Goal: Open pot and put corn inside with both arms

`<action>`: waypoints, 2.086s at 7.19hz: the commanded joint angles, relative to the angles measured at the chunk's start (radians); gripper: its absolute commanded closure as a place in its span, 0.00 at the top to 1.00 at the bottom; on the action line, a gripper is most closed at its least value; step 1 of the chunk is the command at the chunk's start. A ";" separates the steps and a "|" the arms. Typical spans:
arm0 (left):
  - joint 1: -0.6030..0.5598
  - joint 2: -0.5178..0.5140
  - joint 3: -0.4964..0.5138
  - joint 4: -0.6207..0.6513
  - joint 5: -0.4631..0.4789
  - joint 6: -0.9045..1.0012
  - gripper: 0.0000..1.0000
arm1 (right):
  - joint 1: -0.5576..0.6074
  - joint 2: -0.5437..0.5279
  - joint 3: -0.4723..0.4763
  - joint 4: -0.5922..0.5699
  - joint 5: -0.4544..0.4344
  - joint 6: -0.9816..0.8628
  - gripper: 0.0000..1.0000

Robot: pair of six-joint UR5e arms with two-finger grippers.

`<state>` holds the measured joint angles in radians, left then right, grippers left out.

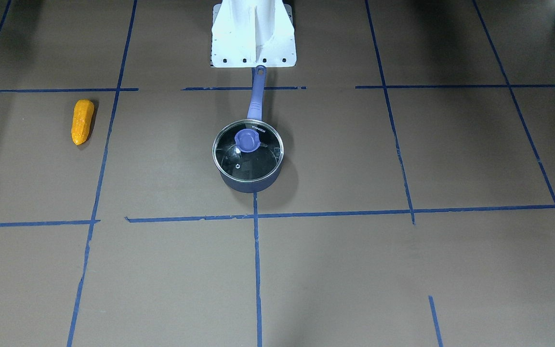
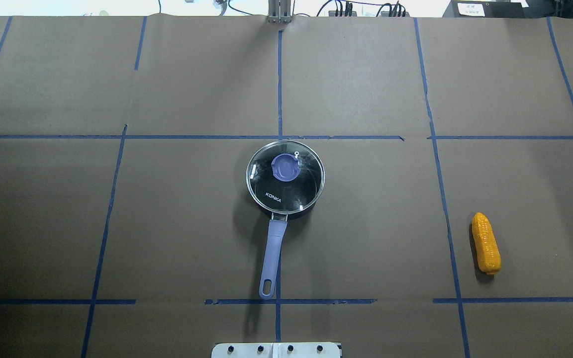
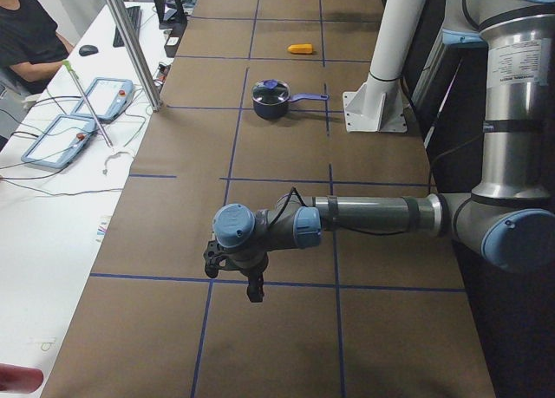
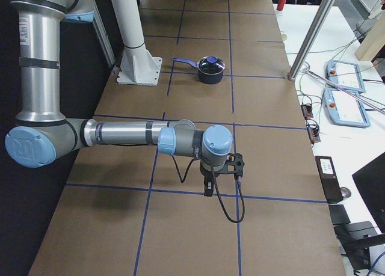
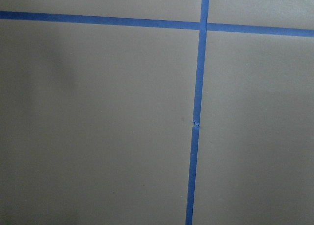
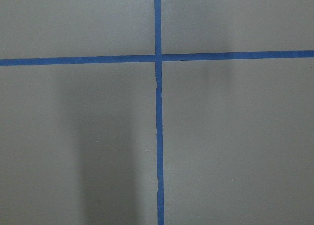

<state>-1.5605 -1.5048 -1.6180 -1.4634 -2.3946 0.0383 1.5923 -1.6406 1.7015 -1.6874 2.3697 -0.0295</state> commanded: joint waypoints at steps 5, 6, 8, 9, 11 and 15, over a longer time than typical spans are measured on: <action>0.007 -0.040 -0.153 0.023 0.003 -0.055 1.00 | 0.000 0.010 0.000 0.000 0.000 -0.001 1.00; 0.041 -0.041 -0.240 0.043 0.003 -0.122 1.00 | 0.000 0.010 0.000 0.000 0.000 -0.001 1.00; 0.265 -0.066 -0.464 0.071 0.006 -0.379 1.00 | 0.000 0.010 0.001 0.002 0.000 -0.003 1.00; 0.396 -0.156 -0.532 0.071 0.014 -0.593 1.00 | 0.000 0.010 0.001 0.000 0.000 0.000 1.00; 0.634 -0.382 -0.536 0.072 0.055 -0.961 1.00 | 0.000 0.051 0.007 0.000 -0.001 0.000 1.00; 0.844 -0.785 -0.268 0.074 0.241 -1.219 1.00 | -0.002 0.044 -0.025 0.000 -0.001 -0.004 1.00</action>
<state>-0.7363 -2.1851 -1.9823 -1.3910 -2.1727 -1.1439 1.5913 -1.5967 1.6822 -1.6873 2.3675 -0.0332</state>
